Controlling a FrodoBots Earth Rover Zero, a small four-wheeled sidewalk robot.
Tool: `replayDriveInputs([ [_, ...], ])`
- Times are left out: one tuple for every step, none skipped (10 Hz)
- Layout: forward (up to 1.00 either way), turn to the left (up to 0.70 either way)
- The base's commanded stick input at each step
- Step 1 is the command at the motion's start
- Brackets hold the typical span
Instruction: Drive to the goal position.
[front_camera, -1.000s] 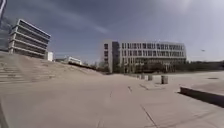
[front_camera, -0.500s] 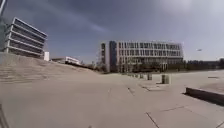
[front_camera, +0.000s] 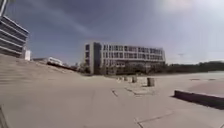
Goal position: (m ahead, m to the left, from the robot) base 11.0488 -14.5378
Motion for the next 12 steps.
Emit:
replayDriveInputs([
  [0.70,0.00],
  [0.70,0.00],
  [0.70,0.00],
  [0.70,0.00],
  [0.70,0.00],
  [0.70,0.00],
  [0.70,0.00],
  [0.70,0.00],
  [0.70,0.00],
  [0.70,0.00],
  [0.70,0.00],
  [0.70,0.00],
])
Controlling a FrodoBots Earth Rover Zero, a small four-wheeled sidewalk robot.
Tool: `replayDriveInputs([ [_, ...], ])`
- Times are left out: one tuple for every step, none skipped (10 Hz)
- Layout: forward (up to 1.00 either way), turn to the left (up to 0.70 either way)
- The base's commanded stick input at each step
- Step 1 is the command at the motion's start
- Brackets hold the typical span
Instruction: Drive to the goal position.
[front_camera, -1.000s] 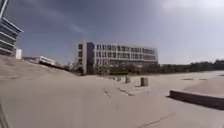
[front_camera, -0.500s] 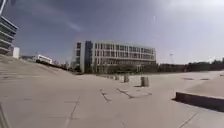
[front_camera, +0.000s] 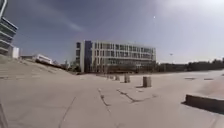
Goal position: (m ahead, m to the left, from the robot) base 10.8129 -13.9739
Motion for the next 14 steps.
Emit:
replayDriveInputs([
  [0.70,0.00],
  [0.70,0.00],
  [0.70,0.00],
  [0.70,0.00],
  [0.70,0.00],
  [0.70,0.00],
  [0.70,0.00],
  [0.70,0.00],
  [0.70,0.00],
  [0.70,0.00],
  [0.70,0.00],
  [0.70,0.00],
  [0.70,0.01],
  [0.70,0.03],
])
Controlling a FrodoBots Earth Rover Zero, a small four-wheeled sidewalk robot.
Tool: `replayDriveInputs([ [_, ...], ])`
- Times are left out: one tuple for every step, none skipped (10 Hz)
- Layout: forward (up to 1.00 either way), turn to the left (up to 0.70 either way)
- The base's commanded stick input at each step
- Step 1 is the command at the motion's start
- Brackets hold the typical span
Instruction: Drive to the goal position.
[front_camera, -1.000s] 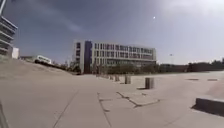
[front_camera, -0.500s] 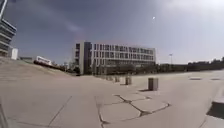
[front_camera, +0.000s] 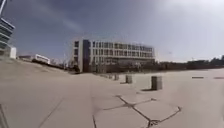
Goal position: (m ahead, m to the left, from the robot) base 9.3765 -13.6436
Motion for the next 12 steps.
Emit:
replayDriveInputs([
  [0.70,0.04],
  [0.70,0.11],
  [0.70,0.24],
  [0.70,0.27],
  [0.70,0.07],
  [0.70,0.01],
  [0.70,0.00],
  [0.70,0.00],
  [0.70,0.00],
  [0.70,0.00],
  [0.70,0.00],
  [0.70,0.00],
])
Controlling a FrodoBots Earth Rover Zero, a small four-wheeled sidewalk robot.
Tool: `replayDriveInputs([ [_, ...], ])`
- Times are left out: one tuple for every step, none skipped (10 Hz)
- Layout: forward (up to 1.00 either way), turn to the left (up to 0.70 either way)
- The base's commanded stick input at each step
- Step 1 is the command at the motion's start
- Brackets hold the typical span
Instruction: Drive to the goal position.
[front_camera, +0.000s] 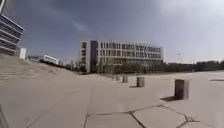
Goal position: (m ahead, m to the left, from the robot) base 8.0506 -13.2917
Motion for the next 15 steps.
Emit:
replayDriveInputs([
  [0.70,0.00],
  [0.70,0.00],
  [0.70,0.00],
  [0.70,0.00],
  [0.70,0.00],
  [0.70,0.00],
  [0.70,-0.03],
  [0.70,-0.12],
  [0.70,-0.28],
  [0.70,-0.30],
  [0.70,-0.30],
  [0.70,-0.30],
  [0.70,-0.30],
  [0.70,-0.30],
  [0.70,-0.30],
])
